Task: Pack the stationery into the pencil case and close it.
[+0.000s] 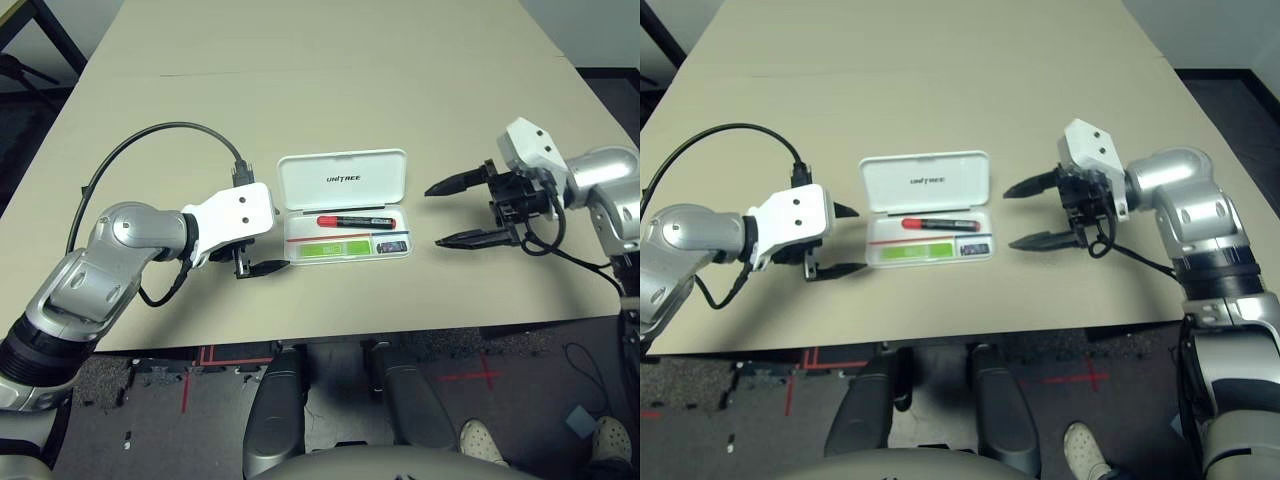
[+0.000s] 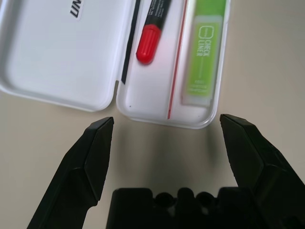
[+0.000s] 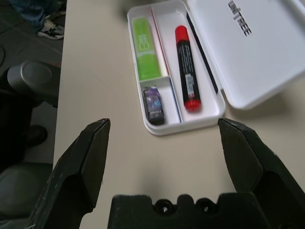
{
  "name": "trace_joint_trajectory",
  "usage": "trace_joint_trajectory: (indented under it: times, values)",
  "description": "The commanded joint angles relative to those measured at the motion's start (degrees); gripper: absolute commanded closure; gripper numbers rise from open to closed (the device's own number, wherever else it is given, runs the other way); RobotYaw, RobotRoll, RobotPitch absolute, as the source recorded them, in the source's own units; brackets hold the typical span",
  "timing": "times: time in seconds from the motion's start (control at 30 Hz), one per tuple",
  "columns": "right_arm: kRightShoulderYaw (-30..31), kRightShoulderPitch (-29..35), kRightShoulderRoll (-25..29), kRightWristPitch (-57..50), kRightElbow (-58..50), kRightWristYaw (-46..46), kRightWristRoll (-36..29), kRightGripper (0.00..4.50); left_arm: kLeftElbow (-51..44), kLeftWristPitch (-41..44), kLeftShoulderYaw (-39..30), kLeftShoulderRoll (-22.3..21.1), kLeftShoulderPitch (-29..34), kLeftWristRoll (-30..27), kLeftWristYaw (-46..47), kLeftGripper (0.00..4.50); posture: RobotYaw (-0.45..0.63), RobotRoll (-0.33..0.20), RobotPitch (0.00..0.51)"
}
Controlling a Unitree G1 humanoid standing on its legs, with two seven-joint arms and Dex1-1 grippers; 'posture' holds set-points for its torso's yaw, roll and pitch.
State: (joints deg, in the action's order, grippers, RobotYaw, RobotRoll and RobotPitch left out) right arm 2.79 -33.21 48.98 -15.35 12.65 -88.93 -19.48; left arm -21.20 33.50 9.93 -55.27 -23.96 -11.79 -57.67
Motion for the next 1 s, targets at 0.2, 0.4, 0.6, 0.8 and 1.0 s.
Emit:
trace_joint_trajectory:
  times: [0.2,0.4,0.6,0.8,1.0]
  values:
    - [-4.79,7.40,1.90,-2.71,-4.62,4.20,-2.86,0.00,11.13,-1.45,-2.36,2.05,-3.66,1.68,2.13,0.37,0.02,0.000,0.201]
    - [-5.56,9.47,2.20,-3.38,-6.45,6.34,-3.80,0.00,22.13,0.51,-4.63,7.97,-10.07,2.01,7.76,2.52,0.00,0.000,0.202]
    - [-5.55,9.92,2.22,-3.37,-7.13,7.47,-3.97,0.00,29.74,-0.29,-4.50,13.94,-15.55,3.19,11.26,4.46,-0.01,0.000,0.202]
    - [-5.68,10.18,2.29,-3.48,-7.89,8.34,-4.26,0.00,31.51,-0.01,-3.34,18.60,-18.74,3.76,11.96,4.46,-0.03,0.000,0.202]
    - [-6.00,10.75,2.44,-3.39,-8.74,9.04,-4.34,0.00,32.02,-0.44,-2.48,19.99,-18.76,4.17,11.33,4.46,-0.04,0.000,0.202]
